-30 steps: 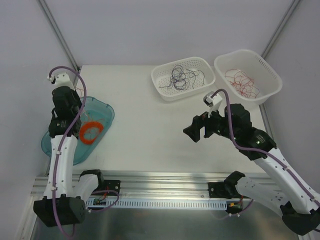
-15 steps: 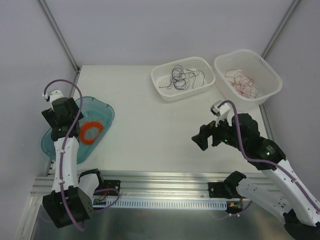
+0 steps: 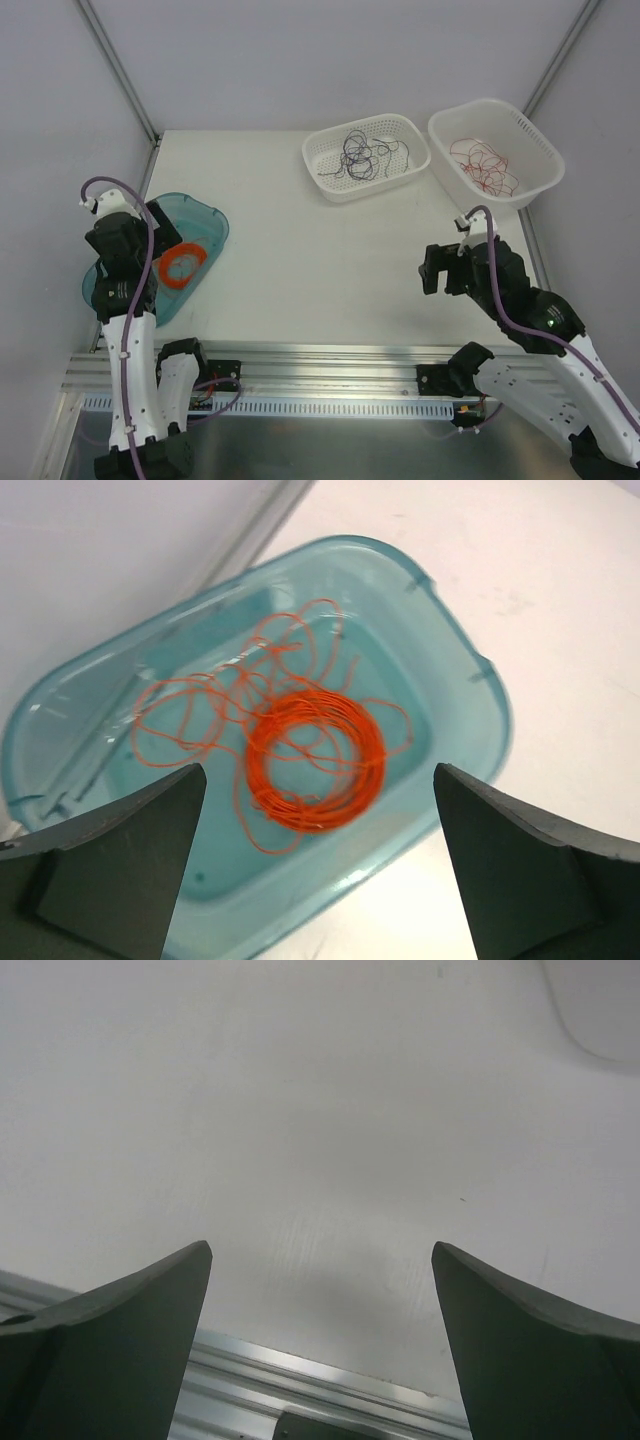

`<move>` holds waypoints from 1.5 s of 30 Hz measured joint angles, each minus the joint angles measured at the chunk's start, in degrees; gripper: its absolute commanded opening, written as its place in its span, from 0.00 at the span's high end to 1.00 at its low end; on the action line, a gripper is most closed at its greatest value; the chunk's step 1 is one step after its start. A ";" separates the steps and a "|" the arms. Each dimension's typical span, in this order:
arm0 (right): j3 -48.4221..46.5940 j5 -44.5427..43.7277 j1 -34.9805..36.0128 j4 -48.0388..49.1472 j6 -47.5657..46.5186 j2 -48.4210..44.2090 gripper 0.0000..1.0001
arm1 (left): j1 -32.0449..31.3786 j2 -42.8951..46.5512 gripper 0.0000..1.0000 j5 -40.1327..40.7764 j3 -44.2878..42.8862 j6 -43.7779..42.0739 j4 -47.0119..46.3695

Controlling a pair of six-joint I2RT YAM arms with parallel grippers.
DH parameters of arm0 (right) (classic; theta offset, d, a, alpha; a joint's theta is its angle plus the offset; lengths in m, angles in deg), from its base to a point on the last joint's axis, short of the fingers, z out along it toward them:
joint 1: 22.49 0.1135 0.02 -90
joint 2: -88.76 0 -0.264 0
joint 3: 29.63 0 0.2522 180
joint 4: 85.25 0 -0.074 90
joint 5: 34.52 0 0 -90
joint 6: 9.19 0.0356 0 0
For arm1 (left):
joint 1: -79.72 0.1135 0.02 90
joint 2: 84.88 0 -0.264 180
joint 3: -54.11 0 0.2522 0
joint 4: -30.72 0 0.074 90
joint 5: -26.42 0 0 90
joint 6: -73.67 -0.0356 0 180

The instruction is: Untangle the cables

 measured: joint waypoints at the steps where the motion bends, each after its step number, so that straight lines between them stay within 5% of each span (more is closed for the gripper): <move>1: -0.02 -2.23 0.00 -0.85 0.83 -0.17 0.03 | -0.72 0.90 0.01 -1.07 -0.33 0.26 0.85; 9: -0.57 -27.45 0.00 -10.05 11.85 -7.61 0.03 | -10.51 16.52 0.01 -8.35 -2.12 -0.44 7.34; 19: -10.54 -40.50 0.00 -22.08 15.39 -15.02 0.03 | -14.91 33.75 0.01 -11.69 -6.99 -1.57 19.65; 33: -19.69 -37.31 0.00 -29.77 18.97 -33.29 0.03 | -17.16 40.50 0.01 -13.38 -20.87 -0.57 38.71; 45: -20.90 -33.44 0.00 -30.91 22.97 -34.80 0.03 | -19.80 40.50 0.01 -13.03 -23.17 3.08 47.80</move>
